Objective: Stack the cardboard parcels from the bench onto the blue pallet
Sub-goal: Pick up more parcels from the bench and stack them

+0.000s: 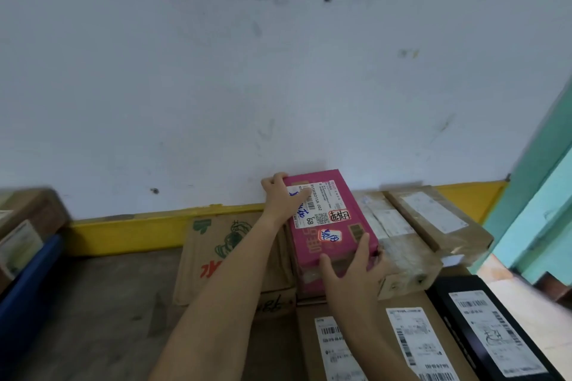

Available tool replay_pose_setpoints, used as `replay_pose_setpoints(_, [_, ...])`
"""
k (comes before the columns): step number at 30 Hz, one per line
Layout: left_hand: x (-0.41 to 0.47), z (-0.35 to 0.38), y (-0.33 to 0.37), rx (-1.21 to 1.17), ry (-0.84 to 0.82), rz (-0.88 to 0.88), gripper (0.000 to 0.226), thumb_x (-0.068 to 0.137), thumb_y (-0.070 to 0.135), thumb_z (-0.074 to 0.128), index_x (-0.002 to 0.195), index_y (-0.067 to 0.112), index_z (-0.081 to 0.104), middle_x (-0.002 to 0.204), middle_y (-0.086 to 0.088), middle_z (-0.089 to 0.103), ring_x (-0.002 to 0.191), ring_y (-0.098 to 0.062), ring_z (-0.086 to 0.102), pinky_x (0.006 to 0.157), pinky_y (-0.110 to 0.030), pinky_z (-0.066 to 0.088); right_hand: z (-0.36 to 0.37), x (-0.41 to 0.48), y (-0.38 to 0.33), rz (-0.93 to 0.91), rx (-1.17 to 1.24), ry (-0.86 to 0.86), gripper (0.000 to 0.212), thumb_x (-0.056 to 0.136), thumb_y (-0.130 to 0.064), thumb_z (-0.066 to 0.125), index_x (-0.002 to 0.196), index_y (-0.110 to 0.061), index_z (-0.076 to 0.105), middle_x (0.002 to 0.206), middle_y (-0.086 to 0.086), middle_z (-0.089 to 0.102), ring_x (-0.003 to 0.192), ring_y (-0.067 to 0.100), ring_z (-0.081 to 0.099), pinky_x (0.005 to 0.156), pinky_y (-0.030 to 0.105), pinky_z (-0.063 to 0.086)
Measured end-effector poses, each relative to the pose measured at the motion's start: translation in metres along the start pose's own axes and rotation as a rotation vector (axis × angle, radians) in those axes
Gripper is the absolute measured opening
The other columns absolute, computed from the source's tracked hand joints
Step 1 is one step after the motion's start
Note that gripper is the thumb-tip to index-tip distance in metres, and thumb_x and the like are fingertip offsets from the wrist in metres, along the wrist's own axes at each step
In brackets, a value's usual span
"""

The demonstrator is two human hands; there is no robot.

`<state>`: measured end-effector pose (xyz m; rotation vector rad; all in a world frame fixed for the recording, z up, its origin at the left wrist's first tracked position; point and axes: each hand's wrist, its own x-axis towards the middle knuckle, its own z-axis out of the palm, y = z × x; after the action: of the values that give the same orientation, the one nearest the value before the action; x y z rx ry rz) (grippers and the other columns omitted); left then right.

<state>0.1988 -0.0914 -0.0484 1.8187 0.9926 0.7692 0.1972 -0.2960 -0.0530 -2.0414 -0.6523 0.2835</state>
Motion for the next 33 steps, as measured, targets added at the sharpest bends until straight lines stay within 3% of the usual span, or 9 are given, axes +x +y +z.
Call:
replay_pose_setpoints(4, [-0.037, -0.029, 0.028, 0.010, 0.038, 0.032, 0.063, 0.088, 0.032, 0.063, 0.137, 0.010, 0.030, 0.131, -0.009, 0.027, 0.107, -0.020, 0.055, 0.059, -0.016, 0.049, -0.020, -0.031, -0.021, -0.063, -0.021, -0.005, 0.087, 0.088, -0.043, 0.057, 0.150, -0.026, -0.002, 0.153, 0.006, -0.008, 0.141, 0.029, 0.012, 0.106, 0.041, 0.034])
replay_pose_setpoints(7, [-0.082, -0.064, 0.044, 0.026, 0.067, 0.050, 0.060, 0.091, 0.030, 0.060, 0.140, 0.013, 0.030, 0.134, -0.009, 0.024, 0.111, -0.025, 0.056, 0.079, -0.029, 0.056, -0.031, -0.069, -0.035, -0.082, -0.060, -0.017, 0.087, 0.086, -0.044, 0.058, 0.150, -0.024, 0.002, 0.153, 0.013, -0.001, 0.138, 0.034, 0.020, 0.104, 0.044, 0.036])
replay_pose_setpoints(10, [-0.141, -0.109, 0.045, 0.064, 0.126, 0.042, 0.058, 0.091, 0.030, 0.058, 0.140, 0.016, 0.032, 0.134, -0.008, 0.022, 0.117, -0.030, 0.052, 0.090, -0.038, 0.054, -0.034, -0.121, -0.044, -0.140, -0.036, -0.052, 0.086, 0.085, -0.040, 0.062, 0.150, -0.022, 0.009, 0.152, 0.016, 0.003, 0.136, 0.039, 0.024, 0.104, 0.047, 0.036])
replay_pose_setpoints(14, [-0.226, -0.171, 0.034, 0.111, 0.231, 0.009, 0.059, 0.091, 0.031, 0.058, 0.141, 0.016, 0.032, 0.136, -0.012, 0.021, 0.122, -0.030, 0.047, 0.095, -0.033, 0.050, -0.031, -0.204, -0.052, -0.272, 0.019, -0.152, 0.085, 0.085, -0.035, 0.063, 0.150, -0.017, 0.012, 0.153, 0.016, 0.003, 0.139, 0.037, 0.020, 0.107, 0.047, 0.033])
replay_pose_setpoints(17, [-0.287, -0.217, 0.021, 0.175, 0.308, -0.027, 0.061, 0.091, 0.033, 0.058, 0.143, 0.015, 0.030, 0.137, -0.014, 0.021, 0.118, -0.028, 0.050, 0.092, -0.028, 0.049, -0.026, -0.266, -0.061, -0.310, 0.032, -0.230, 0.084, 0.086, -0.037, 0.061, 0.150, -0.018, 0.010, 0.152, 0.014, 0.002, 0.135, 0.033, 0.027, 0.101, 0.041, 0.040])
replay_pose_setpoints(20, [-0.338, -0.260, 0.009, 0.236, 0.352, -0.069, 0.062, 0.091, 0.035, 0.057, 0.144, 0.017, 0.028, 0.137, -0.012, 0.019, 0.102, -0.021, 0.054, 0.077, -0.023, 0.052, -0.017, -0.319, -0.070, -0.308, 0.072, -0.332, 0.085, 0.087, -0.037, 0.060, 0.150, -0.020, 0.007, 0.150, 0.010, 0.001, 0.133, 0.028, 0.030, 0.099, 0.038, 0.041])
replay_pose_setpoints(24, [-0.386, -0.311, -0.002, 0.276, 0.409, -0.136, 0.059, 0.091, 0.035, 0.058, 0.141, 0.018, 0.031, 0.133, -0.010, 0.021, 0.107, -0.029, 0.057, 0.079, -0.031, 0.056, -0.001, -0.371, -0.085, -0.299, 0.064, -0.451, 0.089, 0.087, -0.042, 0.059, 0.150, -0.021, -0.001, 0.149, 0.008, -0.004, 0.130, 0.025, 0.036, 0.103, 0.038, 0.042])
replay_pose_setpoints(28, [-0.412, -0.349, -0.016, 0.304, 0.424, -0.169, 0.057, 0.091, 0.036, 0.058, 0.139, 0.018, 0.033, 0.132, -0.011, 0.022, 0.093, -0.021, 0.055, 0.069, -0.025, 0.054, 0.022, -0.403, -0.098, -0.308, 0.089, -0.492, 0.092, 0.086, -0.042, 0.059, 0.150, -0.024, -0.005, 0.147, 0.003, -0.009, 0.130, 0.023, 0.037, 0.105, 0.038, 0.042])
replay_pose_setpoints(33, [-0.412, -0.387, -0.046, 0.364, 0.403, -0.183, 0.061, 0.090, 0.038, 0.058, 0.140, 0.018, 0.031, 0.133, -0.011, 0.024, 0.097, -0.016, 0.050, 0.067, -0.019, 0.051, 0.064, -0.427, -0.110, -0.311, 0.130, -0.461, 0.095, 0.084, -0.042, 0.062, 0.149, -0.022, -0.005, 0.147, 0.008, -0.009, 0.135, 0.022, 0.029, 0.108, 0.035, 0.034])
